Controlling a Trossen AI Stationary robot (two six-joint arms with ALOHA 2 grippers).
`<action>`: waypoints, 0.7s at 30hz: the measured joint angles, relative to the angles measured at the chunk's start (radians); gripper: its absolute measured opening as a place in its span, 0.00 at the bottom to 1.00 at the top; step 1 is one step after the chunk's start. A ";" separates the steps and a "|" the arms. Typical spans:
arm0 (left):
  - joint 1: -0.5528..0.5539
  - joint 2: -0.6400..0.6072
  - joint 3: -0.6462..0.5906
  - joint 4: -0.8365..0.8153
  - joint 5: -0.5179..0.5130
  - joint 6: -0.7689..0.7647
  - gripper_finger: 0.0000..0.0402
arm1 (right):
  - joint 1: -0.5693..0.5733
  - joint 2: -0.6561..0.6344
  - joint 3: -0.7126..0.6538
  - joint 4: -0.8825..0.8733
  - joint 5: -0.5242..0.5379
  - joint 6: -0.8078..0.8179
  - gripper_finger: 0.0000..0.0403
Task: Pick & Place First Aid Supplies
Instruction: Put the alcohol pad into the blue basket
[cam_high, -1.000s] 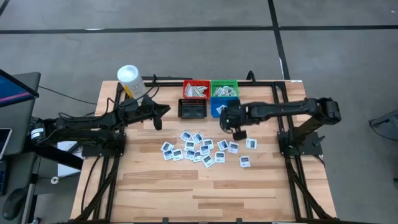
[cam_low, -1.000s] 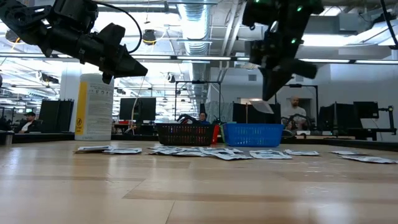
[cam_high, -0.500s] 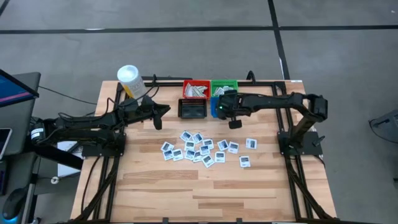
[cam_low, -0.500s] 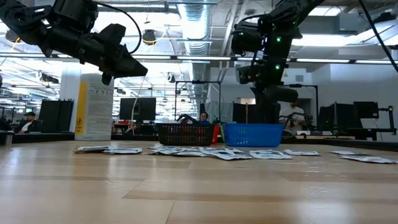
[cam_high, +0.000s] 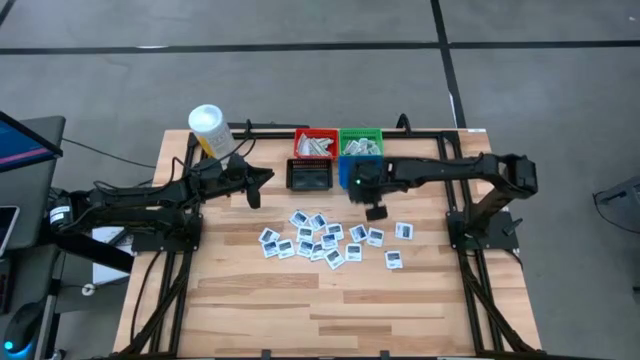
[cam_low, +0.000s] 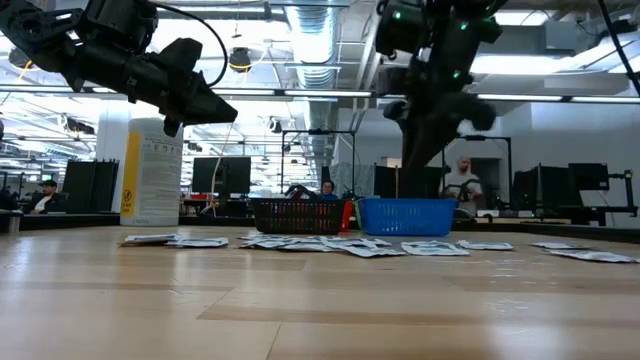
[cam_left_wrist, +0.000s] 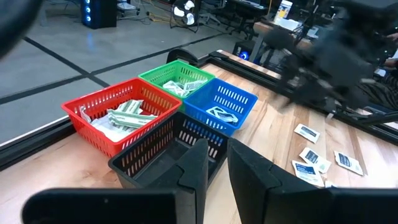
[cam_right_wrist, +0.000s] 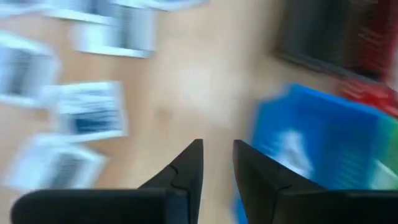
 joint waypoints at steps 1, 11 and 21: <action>0.000 0.000 0.000 0.000 0.000 0.000 0.16 | 0.016 -0.001 0.000 -0.002 -0.052 -0.002 0.20; 0.000 0.000 0.000 0.000 0.000 0.000 0.16 | 0.171 0.052 -0.003 -0.042 -0.150 -0.010 0.20; 0.000 0.000 0.000 -0.001 0.000 0.000 0.16 | 0.252 0.148 -0.003 -0.070 -0.186 -0.033 0.20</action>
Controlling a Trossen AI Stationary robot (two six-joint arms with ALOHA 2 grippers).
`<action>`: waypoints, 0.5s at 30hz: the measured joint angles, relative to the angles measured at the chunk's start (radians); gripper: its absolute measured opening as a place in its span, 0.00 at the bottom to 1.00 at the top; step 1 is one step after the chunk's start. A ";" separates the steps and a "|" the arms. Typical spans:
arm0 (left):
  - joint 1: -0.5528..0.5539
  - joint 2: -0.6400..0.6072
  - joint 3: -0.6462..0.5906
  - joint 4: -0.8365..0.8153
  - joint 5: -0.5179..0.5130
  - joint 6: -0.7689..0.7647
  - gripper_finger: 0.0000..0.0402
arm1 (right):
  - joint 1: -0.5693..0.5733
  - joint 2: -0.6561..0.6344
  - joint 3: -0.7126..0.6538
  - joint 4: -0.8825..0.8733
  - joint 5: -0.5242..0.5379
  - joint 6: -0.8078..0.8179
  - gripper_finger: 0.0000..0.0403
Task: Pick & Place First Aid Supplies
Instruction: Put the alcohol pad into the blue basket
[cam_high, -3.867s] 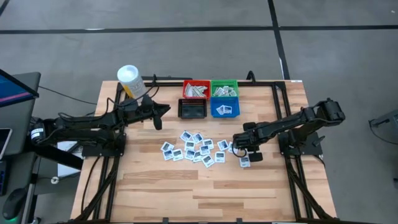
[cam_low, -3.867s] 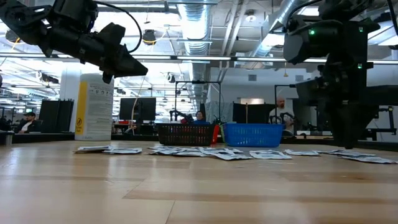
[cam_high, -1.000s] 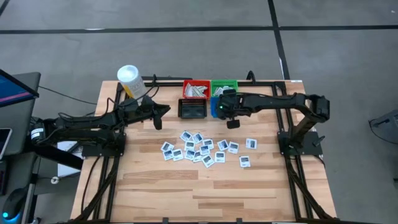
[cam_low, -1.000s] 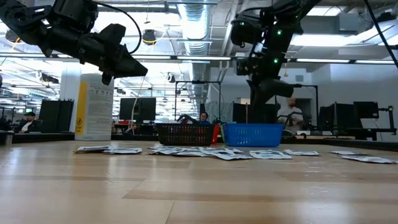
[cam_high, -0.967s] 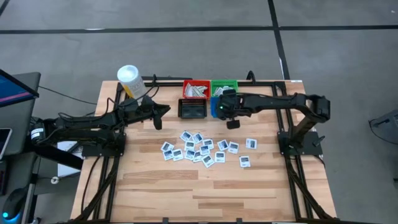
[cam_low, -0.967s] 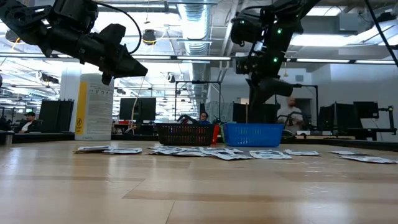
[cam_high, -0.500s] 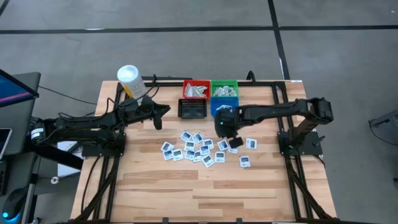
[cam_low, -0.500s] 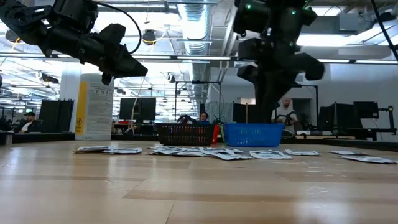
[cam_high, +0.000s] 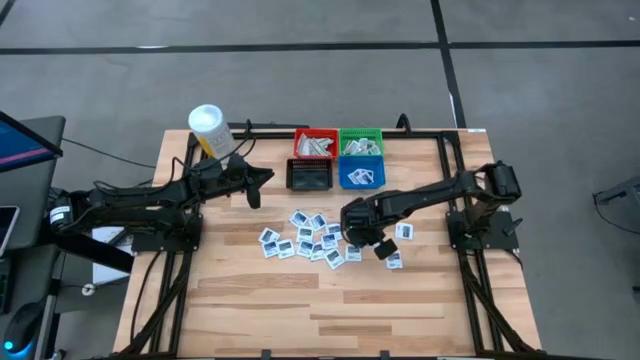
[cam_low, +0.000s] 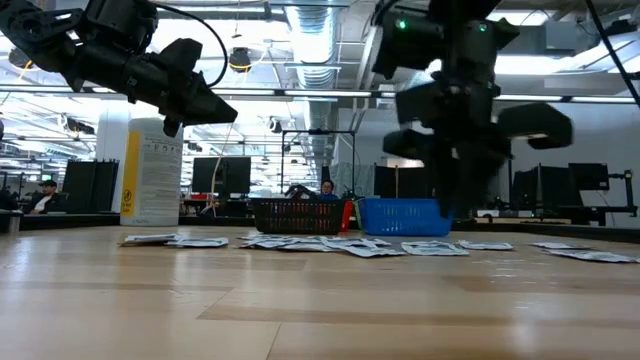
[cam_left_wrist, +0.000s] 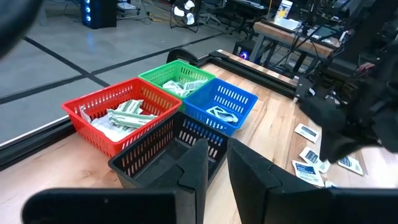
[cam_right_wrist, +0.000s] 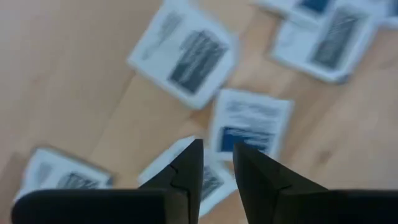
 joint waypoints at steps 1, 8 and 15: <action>0.000 0.000 0.000 -0.002 0.000 0.000 0.16 | 0.002 0.010 0.000 0.001 -0.012 0.000 0.20; -0.011 0.000 0.000 -0.016 0.010 0.000 0.16 | 0.007 0.048 0.000 -0.004 -0.020 0.018 0.20; -0.016 0.001 0.000 -0.022 0.010 0.000 0.16 | 0.007 0.047 0.000 0.028 -0.020 0.036 0.20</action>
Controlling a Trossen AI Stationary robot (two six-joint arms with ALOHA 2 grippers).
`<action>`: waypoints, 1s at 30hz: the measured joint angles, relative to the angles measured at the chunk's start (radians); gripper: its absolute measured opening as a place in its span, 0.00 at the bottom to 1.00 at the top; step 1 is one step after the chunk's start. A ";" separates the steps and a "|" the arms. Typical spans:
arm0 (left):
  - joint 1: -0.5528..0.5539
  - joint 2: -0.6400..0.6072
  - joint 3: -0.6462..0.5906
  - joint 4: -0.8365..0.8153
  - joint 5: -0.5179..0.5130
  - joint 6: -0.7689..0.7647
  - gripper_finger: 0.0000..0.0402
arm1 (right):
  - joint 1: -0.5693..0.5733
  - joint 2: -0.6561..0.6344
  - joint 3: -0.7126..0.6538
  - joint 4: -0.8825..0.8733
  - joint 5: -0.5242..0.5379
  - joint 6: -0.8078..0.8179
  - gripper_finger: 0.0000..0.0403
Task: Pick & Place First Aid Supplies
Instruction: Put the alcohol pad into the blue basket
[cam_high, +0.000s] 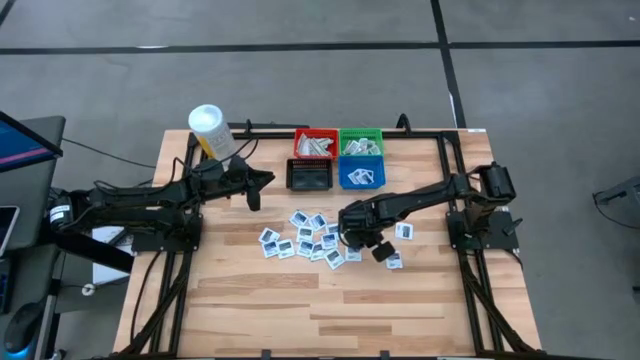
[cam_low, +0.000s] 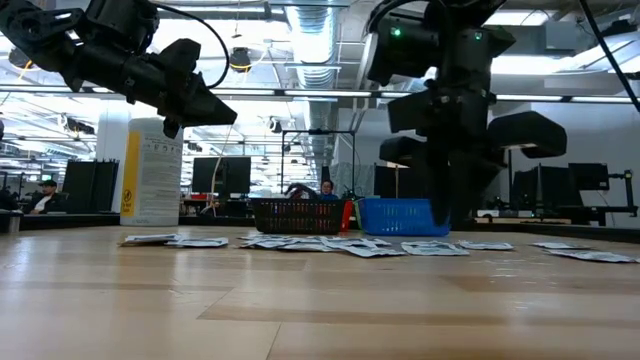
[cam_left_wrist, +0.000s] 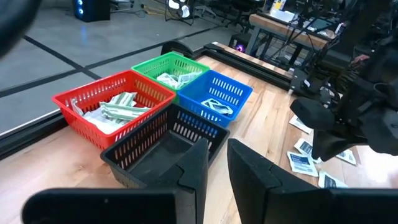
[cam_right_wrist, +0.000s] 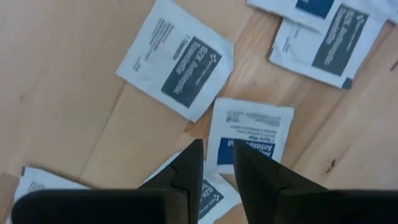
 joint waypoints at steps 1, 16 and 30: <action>0.000 0.000 0.000 0.000 0.000 0.000 0.16 | 0.000 0.000 0.000 0.006 0.000 0.003 0.20; 0.000 0.000 0.000 0.000 0.000 0.000 0.16 | 0.001 0.000 -0.063 0.101 0.024 0.048 0.20; 0.000 0.000 0.000 0.000 0.000 0.000 0.16 | 0.006 -0.005 -0.118 0.158 0.033 0.053 0.20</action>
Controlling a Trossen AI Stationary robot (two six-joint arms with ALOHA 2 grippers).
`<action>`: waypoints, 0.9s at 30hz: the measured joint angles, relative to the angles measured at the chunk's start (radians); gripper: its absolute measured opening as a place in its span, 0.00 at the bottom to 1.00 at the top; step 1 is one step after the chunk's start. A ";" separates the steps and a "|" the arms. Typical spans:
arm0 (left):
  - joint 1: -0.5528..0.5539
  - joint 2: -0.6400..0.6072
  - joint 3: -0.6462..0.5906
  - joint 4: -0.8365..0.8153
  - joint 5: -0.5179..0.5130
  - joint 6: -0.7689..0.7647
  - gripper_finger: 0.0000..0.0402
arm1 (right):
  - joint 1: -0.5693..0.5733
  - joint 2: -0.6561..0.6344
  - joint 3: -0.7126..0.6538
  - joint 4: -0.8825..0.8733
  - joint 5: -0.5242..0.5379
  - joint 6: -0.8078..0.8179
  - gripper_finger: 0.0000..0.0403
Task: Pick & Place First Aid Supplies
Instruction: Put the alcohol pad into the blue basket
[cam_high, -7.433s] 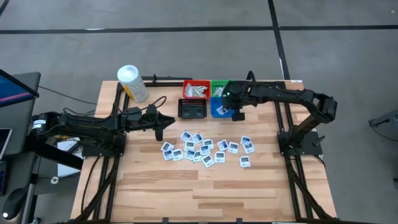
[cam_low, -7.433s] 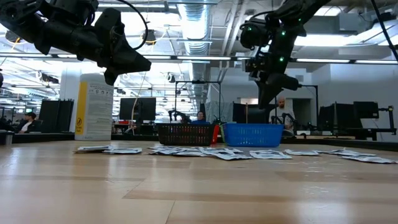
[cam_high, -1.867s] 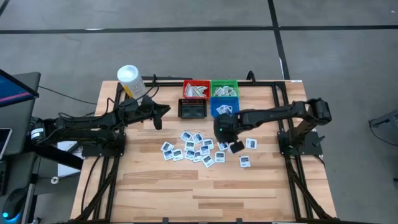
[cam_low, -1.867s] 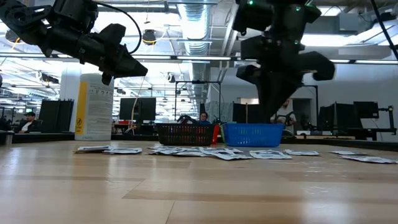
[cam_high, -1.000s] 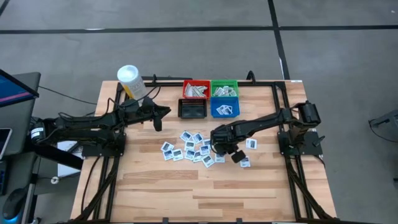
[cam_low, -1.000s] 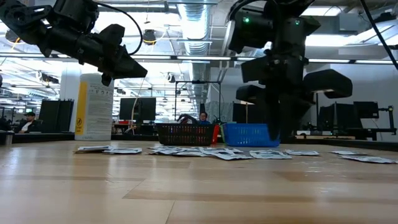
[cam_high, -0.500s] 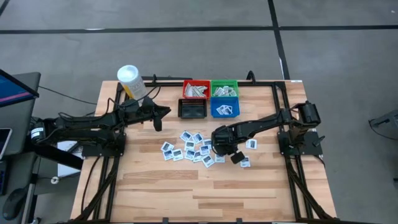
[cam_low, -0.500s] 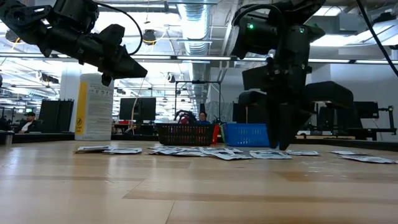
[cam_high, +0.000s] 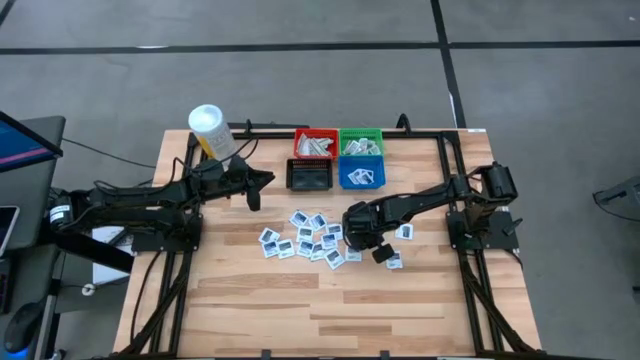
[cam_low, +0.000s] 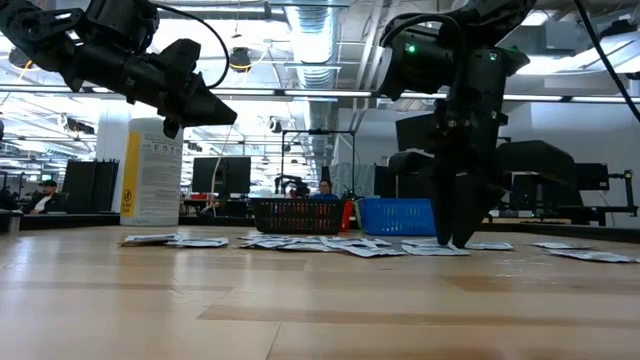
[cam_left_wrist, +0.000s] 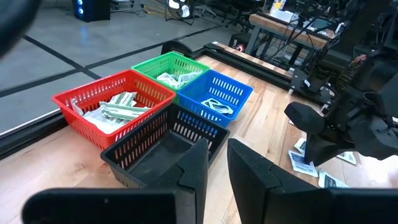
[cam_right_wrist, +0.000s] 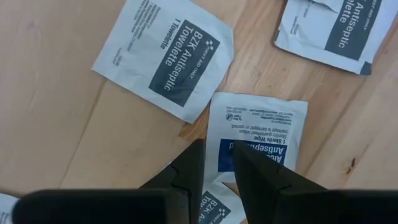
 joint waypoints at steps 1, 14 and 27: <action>0.000 0.000 0.000 0.000 0.000 0.000 0.16 | 0.000 0.000 0.000 0.001 0.000 0.000 0.20; 0.000 0.000 0.000 0.000 0.000 0.000 0.16 | 0.000 0.002 -0.001 -0.001 -0.001 0.035 0.01; 0.000 0.000 0.000 0.000 0.000 0.000 0.16 | -0.003 -0.002 0.123 -0.129 0.067 0.044 0.00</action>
